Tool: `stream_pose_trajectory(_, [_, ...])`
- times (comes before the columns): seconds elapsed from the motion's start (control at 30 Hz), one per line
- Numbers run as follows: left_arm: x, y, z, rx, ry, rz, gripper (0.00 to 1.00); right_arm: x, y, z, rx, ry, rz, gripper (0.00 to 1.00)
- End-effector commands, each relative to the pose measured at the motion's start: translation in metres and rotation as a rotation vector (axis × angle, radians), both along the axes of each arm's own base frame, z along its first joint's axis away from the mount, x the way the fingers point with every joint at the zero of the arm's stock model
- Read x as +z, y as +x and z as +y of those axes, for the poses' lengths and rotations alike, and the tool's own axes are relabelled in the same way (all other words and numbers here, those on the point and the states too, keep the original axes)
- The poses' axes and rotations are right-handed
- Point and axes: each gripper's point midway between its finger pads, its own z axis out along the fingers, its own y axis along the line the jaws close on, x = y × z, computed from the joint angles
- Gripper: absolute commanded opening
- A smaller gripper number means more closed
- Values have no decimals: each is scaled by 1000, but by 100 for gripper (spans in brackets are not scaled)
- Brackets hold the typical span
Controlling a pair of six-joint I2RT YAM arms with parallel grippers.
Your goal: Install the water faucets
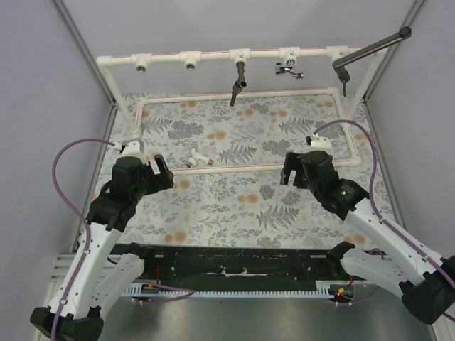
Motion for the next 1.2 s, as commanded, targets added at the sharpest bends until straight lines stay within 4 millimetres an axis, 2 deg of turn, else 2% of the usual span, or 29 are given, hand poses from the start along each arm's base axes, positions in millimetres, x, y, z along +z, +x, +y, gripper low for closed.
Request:
stream_pose_trajectory(0.0, [-12,-1,-3,7,-19,20,97,19,21,19,62,-6,-33,98])
stream_pose_trajectory(0.17, [-22,3,-6,25,-35,51,97,4,50,54,192,-34,47,98])
stream_pose_trajectory(0.23, [-25,4,-10,21,-53,73,96,-10,61,62,239,-42,109,98])
stream_pose_trajectory(0.37, [-32,7,-14,20,-70,104,96,-35,86,64,270,-32,198,98])
stream_pose_trajectory(0.47, [-33,9,-16,21,-78,112,96,-43,109,62,269,-10,226,98])
stream_pose_trajectory(0.57, [-37,11,-19,15,-86,133,96,-55,136,46,215,26,265,98])
stream_pose_trajectory(0.73, [-42,10,-26,2,-117,165,96,-76,163,19,123,92,349,98])
stream_pose_trajectory(0.83, [-44,9,-28,1,-128,170,95,-94,166,6,72,124,419,98])
stream_pose_trajectory(0.97, [-47,10,-28,3,-131,168,95,-113,158,-7,29,143,488,98])
stream_pose_trajectory(1.17, [-49,20,-41,-30,-175,179,95,-136,121,-17,-7,143,595,98])
